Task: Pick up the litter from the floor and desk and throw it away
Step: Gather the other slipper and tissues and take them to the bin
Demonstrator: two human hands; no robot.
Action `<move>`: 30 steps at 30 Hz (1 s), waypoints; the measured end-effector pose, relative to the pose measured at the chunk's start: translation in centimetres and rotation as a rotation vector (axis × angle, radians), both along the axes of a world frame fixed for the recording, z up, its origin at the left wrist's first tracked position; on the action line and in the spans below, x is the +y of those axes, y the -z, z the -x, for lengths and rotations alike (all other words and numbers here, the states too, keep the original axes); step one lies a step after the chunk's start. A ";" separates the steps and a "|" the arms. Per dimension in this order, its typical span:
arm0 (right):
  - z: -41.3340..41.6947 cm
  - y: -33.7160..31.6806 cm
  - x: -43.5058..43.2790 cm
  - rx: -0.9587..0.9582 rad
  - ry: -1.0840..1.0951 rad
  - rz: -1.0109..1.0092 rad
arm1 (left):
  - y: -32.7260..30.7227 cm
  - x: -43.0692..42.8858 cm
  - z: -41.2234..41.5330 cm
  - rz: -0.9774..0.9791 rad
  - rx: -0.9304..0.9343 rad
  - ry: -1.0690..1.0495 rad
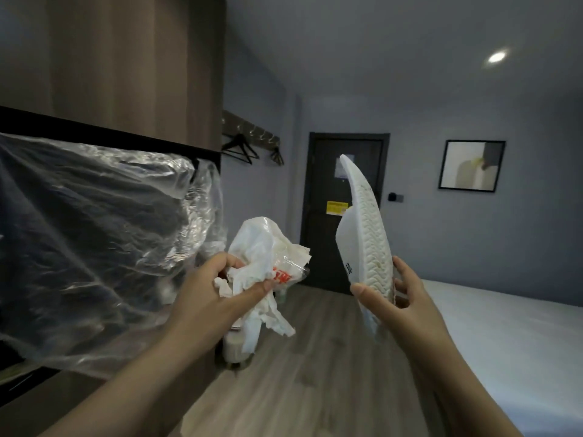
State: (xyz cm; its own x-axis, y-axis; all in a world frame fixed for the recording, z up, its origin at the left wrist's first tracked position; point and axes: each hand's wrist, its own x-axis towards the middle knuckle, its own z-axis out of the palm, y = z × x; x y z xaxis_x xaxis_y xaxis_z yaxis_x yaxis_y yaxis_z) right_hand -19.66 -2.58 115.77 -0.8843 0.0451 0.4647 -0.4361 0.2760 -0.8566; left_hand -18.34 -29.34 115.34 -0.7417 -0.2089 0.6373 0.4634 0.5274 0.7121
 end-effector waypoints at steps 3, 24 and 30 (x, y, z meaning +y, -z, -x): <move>2.1 0.2 4.3 0.003 0.035 -0.009 | 0.4 4.8 3.5 -0.012 -0.006 0.044; 28.1 1.1 8.4 0.018 0.178 -0.022 | 2.2 9.4 34.3 -0.062 -0.074 0.276; 38.7 1.1 6.6 -0.028 0.211 0.000 | 2.3 7.0 45.9 -0.062 -0.082 0.265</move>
State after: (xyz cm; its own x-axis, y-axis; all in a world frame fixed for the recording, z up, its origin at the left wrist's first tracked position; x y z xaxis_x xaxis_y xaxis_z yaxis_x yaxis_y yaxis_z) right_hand -58.35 4.03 114.62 -0.8678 0.2307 0.4402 -0.3445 0.3591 -0.8674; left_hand -64.25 -22.29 113.00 -0.8241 -0.0373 0.5653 0.5191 0.3499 0.7798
